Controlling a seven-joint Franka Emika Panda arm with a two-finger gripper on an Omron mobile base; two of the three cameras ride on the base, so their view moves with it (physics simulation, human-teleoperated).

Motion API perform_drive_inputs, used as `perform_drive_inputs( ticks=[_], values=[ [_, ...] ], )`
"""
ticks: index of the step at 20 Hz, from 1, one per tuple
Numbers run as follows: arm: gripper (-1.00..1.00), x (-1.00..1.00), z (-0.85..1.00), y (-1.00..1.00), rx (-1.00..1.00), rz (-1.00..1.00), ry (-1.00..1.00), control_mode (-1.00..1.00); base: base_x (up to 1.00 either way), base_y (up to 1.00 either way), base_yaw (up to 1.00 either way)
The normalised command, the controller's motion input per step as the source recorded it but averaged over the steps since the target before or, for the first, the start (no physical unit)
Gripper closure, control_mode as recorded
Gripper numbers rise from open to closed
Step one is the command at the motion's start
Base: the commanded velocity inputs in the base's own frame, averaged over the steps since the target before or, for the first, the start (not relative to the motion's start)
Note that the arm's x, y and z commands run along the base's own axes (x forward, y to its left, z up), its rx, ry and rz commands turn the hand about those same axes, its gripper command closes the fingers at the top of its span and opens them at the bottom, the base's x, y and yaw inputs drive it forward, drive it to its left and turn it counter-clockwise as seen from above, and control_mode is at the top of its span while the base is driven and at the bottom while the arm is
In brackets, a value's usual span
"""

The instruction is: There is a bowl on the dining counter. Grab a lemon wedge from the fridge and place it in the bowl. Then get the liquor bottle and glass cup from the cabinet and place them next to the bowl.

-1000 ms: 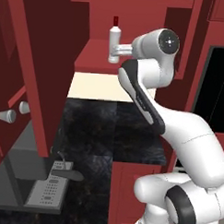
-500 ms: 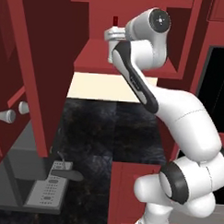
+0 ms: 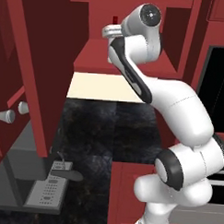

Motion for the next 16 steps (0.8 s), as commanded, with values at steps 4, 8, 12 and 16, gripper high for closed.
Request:
perform_drive_inputs(
  ticks=[4, 8, 12, 16],
  values=[
    [-1.0, 0.39, -0.03, 0.02, 0.0, 0.0, 0.07, -1.0, 0.0, 0.0, 0.0],
    [-1.0, 0.27, 0.0, 0.11, 0.0, 0.0, 0.06, -1.0, 0.0, 0.0, 0.0],
    [-1.0, 0.16, 0.0, 0.13, 0.0, 0.0, 0.04, -1.0, 0.0, 0.0, 0.0],
    [-1.0, 0.22, -0.08, 0.01, 0.0, 0.0, 0.01, -1.0, 0.0, 0.0, 0.0]
  ],
)
